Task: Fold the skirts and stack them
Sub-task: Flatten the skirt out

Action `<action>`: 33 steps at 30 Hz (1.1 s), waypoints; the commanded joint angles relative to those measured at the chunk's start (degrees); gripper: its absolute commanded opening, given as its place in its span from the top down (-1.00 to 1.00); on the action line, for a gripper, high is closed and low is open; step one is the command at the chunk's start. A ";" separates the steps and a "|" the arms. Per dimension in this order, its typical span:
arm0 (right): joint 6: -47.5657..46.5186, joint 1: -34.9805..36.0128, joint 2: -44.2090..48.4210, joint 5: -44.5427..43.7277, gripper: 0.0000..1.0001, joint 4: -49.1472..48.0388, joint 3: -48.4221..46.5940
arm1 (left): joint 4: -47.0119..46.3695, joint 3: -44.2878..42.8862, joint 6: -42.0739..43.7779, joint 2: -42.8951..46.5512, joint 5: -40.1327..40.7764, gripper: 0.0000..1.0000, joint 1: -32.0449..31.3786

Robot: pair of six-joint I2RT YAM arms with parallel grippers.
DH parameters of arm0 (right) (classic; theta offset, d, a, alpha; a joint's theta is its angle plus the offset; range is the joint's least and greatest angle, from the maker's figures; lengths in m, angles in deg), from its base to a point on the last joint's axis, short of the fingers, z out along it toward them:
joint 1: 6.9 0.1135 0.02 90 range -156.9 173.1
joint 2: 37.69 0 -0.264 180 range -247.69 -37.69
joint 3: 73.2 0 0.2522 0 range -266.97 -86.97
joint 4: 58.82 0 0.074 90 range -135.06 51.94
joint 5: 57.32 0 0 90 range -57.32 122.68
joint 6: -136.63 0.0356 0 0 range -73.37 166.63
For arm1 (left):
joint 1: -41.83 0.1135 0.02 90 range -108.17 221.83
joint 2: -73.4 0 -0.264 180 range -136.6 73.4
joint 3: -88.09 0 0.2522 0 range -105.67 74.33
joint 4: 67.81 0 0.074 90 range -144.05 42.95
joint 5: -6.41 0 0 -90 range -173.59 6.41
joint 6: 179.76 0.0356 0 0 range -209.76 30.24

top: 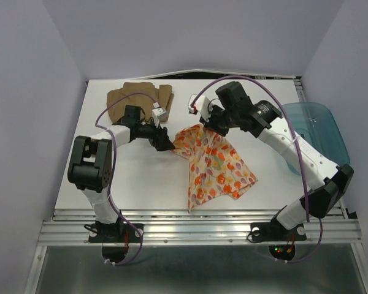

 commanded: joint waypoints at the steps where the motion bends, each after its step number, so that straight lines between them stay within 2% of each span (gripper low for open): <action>1: -0.24 0.05 0.93 1.38 0.99 1.12 -2.98 | -6.10 -1.34 2.77 2.26 0.51 -0.85 -0.22; 4: -0.15 0.05 0.84 0.77 0.99 1.30 -3.59 | 0.80 -4.67 10.92 0.86 -2.82 -0.78 -2.50; 5: 0.28 0.05 0.76 0.50 0.99 1.30 -3.86 | 8.32 -7.46 14.35 0.16 -3.70 -0.69 -3.99; 6: 0.55 0.05 0.67 -0.46 0.99 1.04 -4.21 | 11.96 -8.80 20.99 -1.33 -5.19 -0.65 -4.70; 8: 1.25 0.05 0.40 -1.17 0.99 0.86 -5.17 | 20.13 -11.97 28.23 -2.92 -6.69 -0.54 -6.02; 9: 2.21 0.05 0.14 -1.52 0.99 0.69 -6.57 | 28.01 -12.67 32.01 -4.41 -6.96 -0.50 -7.07; 10: 2.57 0.05 0.05 -1.87 0.99 0.16 -7.37 | 31.22 -13.20 37.96 -5.03 -6.96 -0.46 -7.51; 11: 2.83 0.05 0.05 -2.22 0.99 -0.02 -8.16 | 33.08 -13.21 39.41 -5.47 -6.70 -0.39 -7.95; 12: 3.45 0.05 0.14 -2.40 0.99 -0.28 -9.73 | 33.09 -12.68 39.52 -5.48 -6.53 -0.36 -8.39; 14: 3.89 0.05 0.40 -2.57 0.99 -1.16 -11.50 | 29.86 -10.67 33.92 -4.69 -5.91 -0.34 -8.40; 15: 4.41 0.05 0.40 -2.40 0.99 -1.16 -13.77 | 23.84 -9.61 30.85 -3.03 -5.21 -0.34 -8.40; 17: 5.03 0.05 0.40 -1.78 0.99 -0.55 -16.59 | 17.83 -6.72 23.39 -1.09 -2.40 -0.34 -8.57; 18: 5.56 0.05 0.32 -1.35 0.99 0.41 -19.47 | 13.36 -6.01 21.69 0.57 -1.52 -0.33 -8.66; 23: 6.26 0.05 1.01 -0.90 0.99 2.35 -24.68 | 6.48 -3.37 16.50 2.43 1.29 -0.33 -8.83; 27: 6.18 0.05 2.69 -0.73 0.99 3.06 -24.69 | -0.80 0.06 10.88 5.33 1.56 -0.35 -8.84; 29: 5.56 0.05 3.56 -1.08 0.99 3.32 -23.55 | -5.11 3.12 8.06 10.84 1.65 -0.41 -8.66; 31: 5.39 0.05 4.09 -1.08 0.99 2.88 -22.85 | -5.58 4.89 7.26 13.41 2.70 -0.43 -8.75; 33: 5.30 0.05 4.44 -0.73 0.99 2.53 -22.84 | -5.32 6.13 7.35 16.04 3.84 -0.36 -8.84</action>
